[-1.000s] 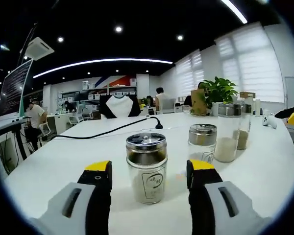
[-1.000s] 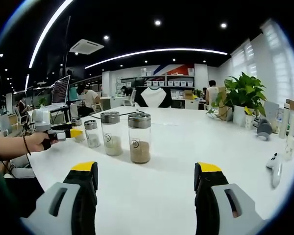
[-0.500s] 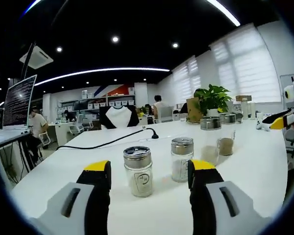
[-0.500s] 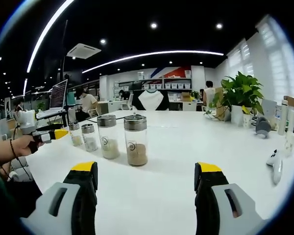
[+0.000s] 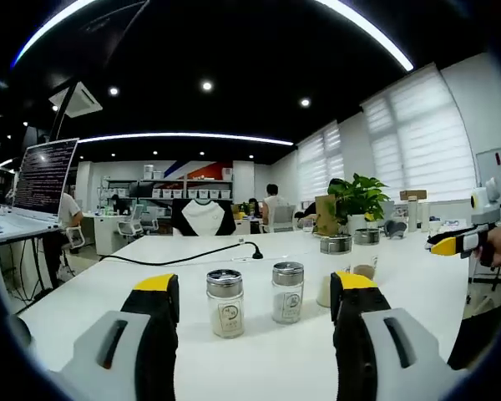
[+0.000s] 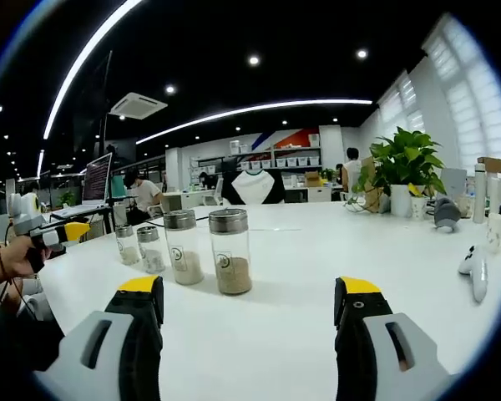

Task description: Rotate the seasoning bottle until the label or dispensing opening points toward the visible target arrow and the bottle remains upright within the marked orientation range

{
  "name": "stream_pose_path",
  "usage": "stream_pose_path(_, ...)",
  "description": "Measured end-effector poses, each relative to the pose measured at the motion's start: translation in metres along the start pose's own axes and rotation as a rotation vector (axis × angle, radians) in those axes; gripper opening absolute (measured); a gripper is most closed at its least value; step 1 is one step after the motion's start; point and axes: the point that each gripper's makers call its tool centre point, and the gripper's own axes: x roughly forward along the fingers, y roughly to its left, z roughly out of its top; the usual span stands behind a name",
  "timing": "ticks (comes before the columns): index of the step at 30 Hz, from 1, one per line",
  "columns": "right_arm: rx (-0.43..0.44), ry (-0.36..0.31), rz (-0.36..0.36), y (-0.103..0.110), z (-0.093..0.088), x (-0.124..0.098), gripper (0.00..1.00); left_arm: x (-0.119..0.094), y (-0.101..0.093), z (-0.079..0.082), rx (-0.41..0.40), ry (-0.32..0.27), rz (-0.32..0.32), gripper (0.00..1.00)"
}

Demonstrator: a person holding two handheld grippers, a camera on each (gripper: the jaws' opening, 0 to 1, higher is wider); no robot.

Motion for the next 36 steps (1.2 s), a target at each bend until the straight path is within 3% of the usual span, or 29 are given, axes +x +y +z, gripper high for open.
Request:
stream_pose_path(5,-0.005,-0.001,-0.012,0.002,-0.007,0.001,0.96,-0.007,0.001,-0.002,0.021,0.003,0.026,0.91)
stream_pose_path(7,-0.007,0.008,-0.015,0.003,-0.009,0.002,1.0,-0.007,0.002,-0.003,0.026,0.007,0.033,0.99)
stream_pose_path(9,-0.005,0.009,-0.017,0.003,-0.011,0.001,0.99,-0.006,-0.004,-0.006,0.018,0.02,0.005,0.99)
stream_pose_path(17,-0.009,0.012,-0.024,0.006,-0.015,0.002,1.0,-0.003,-0.011,-0.012,-0.005,0.026,0.0,1.0)
stream_pose_path(27,-0.013,-0.004,-0.022,0.007,-0.008,0.003,1.0,-0.007,-0.005,-0.002,0.027,-0.013,0.018,0.99)
stream_pose_path(36,-0.016,-0.003,-0.029,0.006,-0.007,0.003,1.0,-0.008,-0.004,-0.001,0.028,0.001,0.013,1.0)
